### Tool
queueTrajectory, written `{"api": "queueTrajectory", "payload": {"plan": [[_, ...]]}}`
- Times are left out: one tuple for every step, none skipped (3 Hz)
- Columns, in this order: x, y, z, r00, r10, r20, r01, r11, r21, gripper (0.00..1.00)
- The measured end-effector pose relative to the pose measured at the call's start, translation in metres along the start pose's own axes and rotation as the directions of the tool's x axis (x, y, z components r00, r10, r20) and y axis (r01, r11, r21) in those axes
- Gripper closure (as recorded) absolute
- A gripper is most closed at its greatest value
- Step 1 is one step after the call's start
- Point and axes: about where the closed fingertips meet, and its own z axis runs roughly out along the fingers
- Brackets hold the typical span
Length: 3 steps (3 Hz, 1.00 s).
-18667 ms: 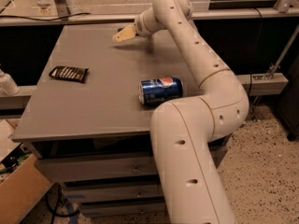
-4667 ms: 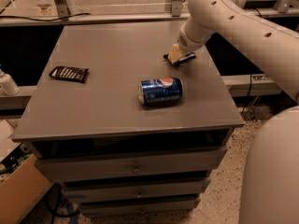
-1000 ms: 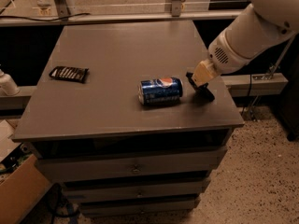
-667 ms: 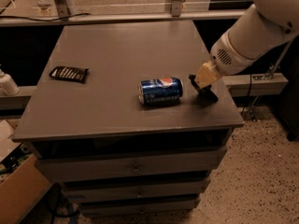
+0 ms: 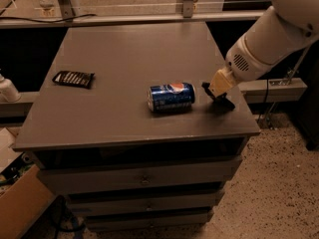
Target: Move rxbar blueberry near pepsi can
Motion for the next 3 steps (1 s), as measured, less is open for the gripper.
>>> {"api": "queueTrajectory", "payload": {"plan": [[0.0000, 0.0012, 0.0007, 1.000, -0.001, 0.000, 0.001, 1.0000, -0.006, 0.14], [-0.0013, 0.0023, 0.0008, 1.000, -0.003, 0.002, 0.003, 0.9999, -0.011, 0.00], [-0.0055, -0.0041, -0.0035, 1.000, 0.010, 0.021, -0.009, 0.9999, -0.013, 0.00]]}}
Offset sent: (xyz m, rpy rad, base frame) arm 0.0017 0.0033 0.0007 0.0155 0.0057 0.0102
